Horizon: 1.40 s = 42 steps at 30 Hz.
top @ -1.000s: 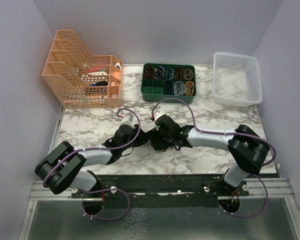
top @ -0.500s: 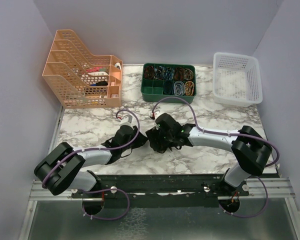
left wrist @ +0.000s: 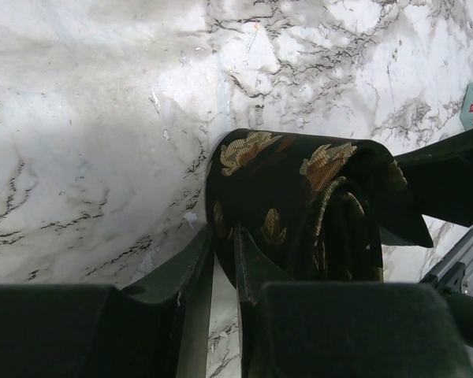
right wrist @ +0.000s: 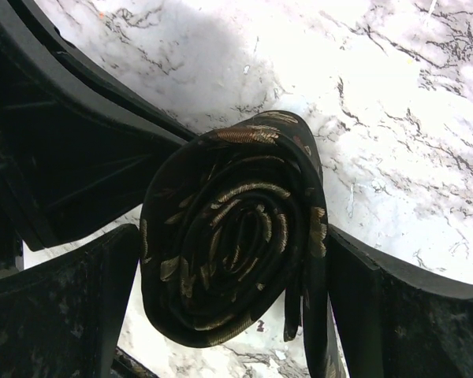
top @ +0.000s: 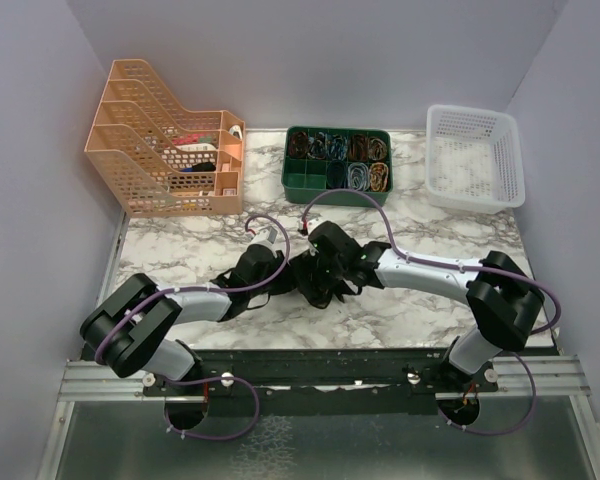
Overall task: Roll the ties
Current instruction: Pick up the tie at the center of the board.
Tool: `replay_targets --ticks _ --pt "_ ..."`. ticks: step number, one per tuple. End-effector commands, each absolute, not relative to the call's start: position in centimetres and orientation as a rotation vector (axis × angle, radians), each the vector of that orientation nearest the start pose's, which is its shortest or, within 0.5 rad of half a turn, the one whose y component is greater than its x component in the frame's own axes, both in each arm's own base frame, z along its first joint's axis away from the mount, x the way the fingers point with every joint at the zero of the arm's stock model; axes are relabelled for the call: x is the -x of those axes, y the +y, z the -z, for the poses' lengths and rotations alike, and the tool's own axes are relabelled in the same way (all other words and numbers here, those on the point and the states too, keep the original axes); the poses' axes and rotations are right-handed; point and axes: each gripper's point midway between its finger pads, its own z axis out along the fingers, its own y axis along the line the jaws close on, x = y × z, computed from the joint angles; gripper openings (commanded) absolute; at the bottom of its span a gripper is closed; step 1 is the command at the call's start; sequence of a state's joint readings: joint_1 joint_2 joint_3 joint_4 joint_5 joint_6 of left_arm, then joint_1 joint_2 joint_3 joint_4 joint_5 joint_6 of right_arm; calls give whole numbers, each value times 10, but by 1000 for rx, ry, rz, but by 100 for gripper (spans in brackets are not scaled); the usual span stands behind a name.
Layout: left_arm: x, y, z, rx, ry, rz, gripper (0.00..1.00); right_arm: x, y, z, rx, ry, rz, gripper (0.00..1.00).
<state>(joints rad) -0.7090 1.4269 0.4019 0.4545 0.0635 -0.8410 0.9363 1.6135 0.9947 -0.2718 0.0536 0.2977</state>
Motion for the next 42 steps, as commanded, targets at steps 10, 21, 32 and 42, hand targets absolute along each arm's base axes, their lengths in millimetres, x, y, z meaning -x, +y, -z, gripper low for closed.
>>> replay_targets --ticks 10,21,32,42 --pt "-246 -274 -54 78 2261 984 16 -226 312 -44 763 2448 -296 100" --pt "-246 -270 -54 105 2254 975 16 -232 311 -44 653 2430 -263 73" --pt "-247 -263 -54 141 2242 950 17 -224 315 -29 707 2464 -271 78" --pt "-246 -251 -43 197 2257 902 17 -228 308 -10 702 2471 -172 63"
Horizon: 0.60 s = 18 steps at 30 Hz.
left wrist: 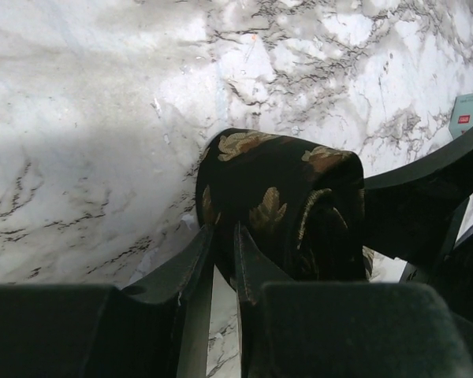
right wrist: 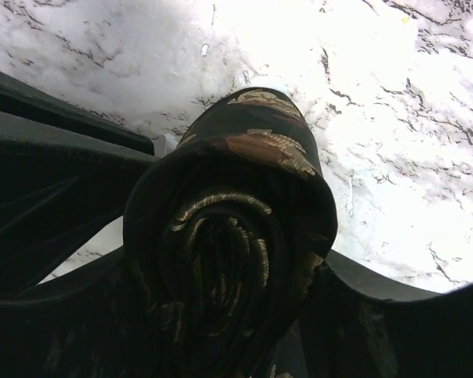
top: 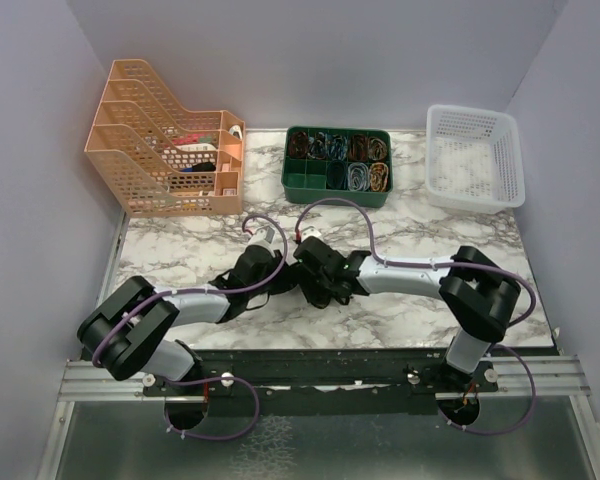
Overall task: Roll the ties
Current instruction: Pick up the tie at the center of the board.
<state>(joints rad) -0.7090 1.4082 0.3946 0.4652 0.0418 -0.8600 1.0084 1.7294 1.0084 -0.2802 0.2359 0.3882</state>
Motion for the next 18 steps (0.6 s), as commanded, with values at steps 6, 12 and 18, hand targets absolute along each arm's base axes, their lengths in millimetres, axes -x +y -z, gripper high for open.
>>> replay_targets --ticks 6,12,18 --pt "-250 -227 -43 288 2226 856 22 -228 298 3 702 2489 -100 73" --pt "-252 -211 -52 322 2194 837 24 -231 300 6 707 2492 -83 58" --pt "-253 -195 -60 344 2177 794 24 -244 310 -29 703 2429 -96 39"
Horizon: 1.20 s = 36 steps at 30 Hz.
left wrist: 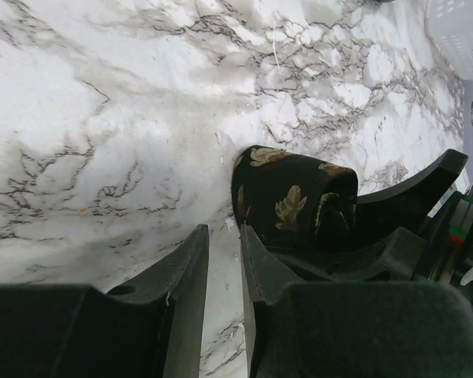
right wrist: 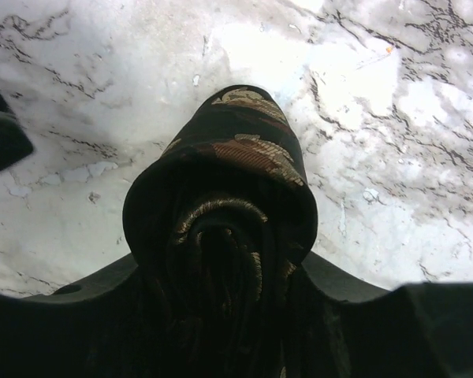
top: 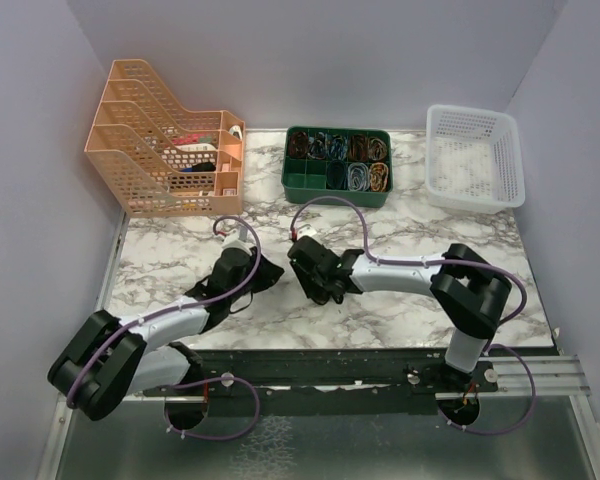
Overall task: Roll the ties
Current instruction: Pick up the tie at the center of the board, then place the tie in the storage box.
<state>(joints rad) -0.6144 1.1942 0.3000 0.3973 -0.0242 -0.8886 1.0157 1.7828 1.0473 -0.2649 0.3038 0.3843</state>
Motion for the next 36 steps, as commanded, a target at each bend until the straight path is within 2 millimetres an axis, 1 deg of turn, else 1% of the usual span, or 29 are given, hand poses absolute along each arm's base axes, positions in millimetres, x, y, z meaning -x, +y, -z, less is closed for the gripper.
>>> replay_targets --ticks 1,5,7,9,11,13,16,20,22,25,26,27,29,30,33,36 --pt "-253 -192 -62 349 2174 780 24 -246 313 -38 703 2415 -103 37" --pt "-255 -180 -71 347 2160 734 24 -259 325 -73 710 2359 -129 25" --pt "-256 -173 -72 350 2160 712 24 -267 329 -87 703 2344 -132 23" --pt "-258 -165 -73 361 2156 697 24 -277 333 -101 697 2330 -140 19" --pt "-260 -160 -76 366 2153 699 24 -290 336 -111 680 2322 -143 18" --pt "-263 -155 -78 367 2151 707 24 -307 338 -122 652 2316 -138 18" --pt "-267 -150 -81 359 2161 725 24 -337 338 -137 590 2306 -131 18" --pt "-274 -145 -86 340 2165 744 24 -386 338 -164 481 2264 -128 18" --pt "-277 -144 -89 333 2163 758 24 -410 341 -172 438 2245 -140 19" --pt "-280 -143 -92 316 2166 781 24 -444 341 -179 375 2227 -131 20" --pt "-280 -142 -92 312 2173 784 24 -455 342 -177 359 2231 -138 20" --pt "-280 -142 -93 303 2176 788 24 -468 343 -187 332 2211 -157 20" --pt "-280 -142 -94 292 2179 799 24 -489 341 -183 295 2209 -146 20" --pt "-280 -142 -94 289 2180 802 24 -498 340 -178 282 2208 -144 20" --pt "-280 -139 -94 288 2180 803 24 -521 342 -172 233 2182 -186 20" --pt "-281 -137 -91 293 2186 800 24 -534 345 -167 180 2186 -254 20"
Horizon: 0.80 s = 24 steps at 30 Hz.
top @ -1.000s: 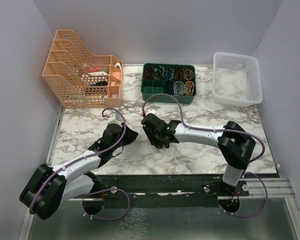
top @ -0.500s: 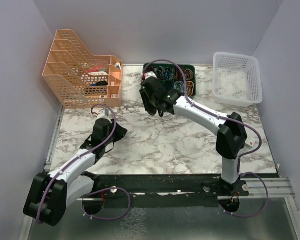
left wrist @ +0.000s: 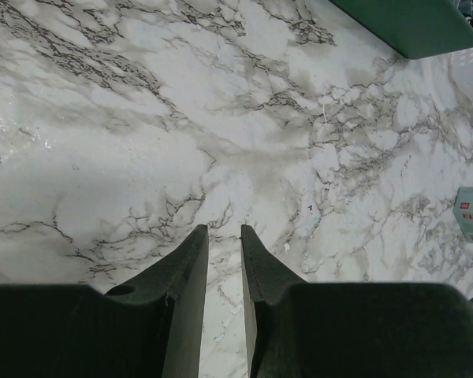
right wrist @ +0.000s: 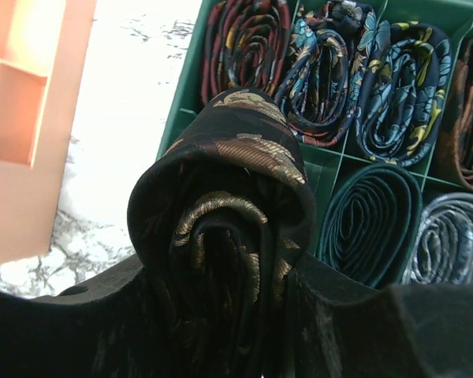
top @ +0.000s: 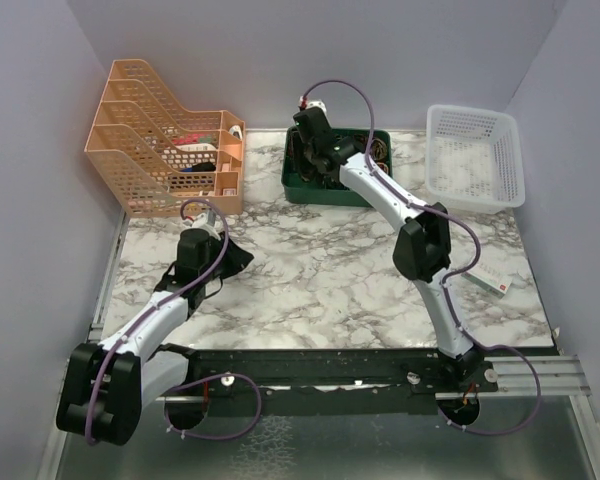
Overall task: Roll the ties
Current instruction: Place the tie in the storage box.
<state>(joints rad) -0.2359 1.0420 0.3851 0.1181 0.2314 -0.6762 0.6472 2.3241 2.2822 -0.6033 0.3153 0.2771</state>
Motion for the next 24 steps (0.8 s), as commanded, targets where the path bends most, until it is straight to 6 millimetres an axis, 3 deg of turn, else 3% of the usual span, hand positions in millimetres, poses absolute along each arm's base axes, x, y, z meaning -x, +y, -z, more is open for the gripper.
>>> replay_targets --ticks 1,6,10,17,24 --pt "-282 -136 -91 295 2186 803 24 -536 348 -166 170 2183 -282 20" --pt "-284 -137 -87 303 2195 824 24 -541 362 -162 140 2186 -399 20" --pt "-285 -137 -85 306 2198 826 24 -545 363 -140 84 2230 -481 20" --pt "-282 -135 -83 315 2200 828 24 -552 348 -114 29 2267 -459 20" --pt "-283 -136 -84 320 2195 836 24 -550 327 -116 48 2273 -394 20"
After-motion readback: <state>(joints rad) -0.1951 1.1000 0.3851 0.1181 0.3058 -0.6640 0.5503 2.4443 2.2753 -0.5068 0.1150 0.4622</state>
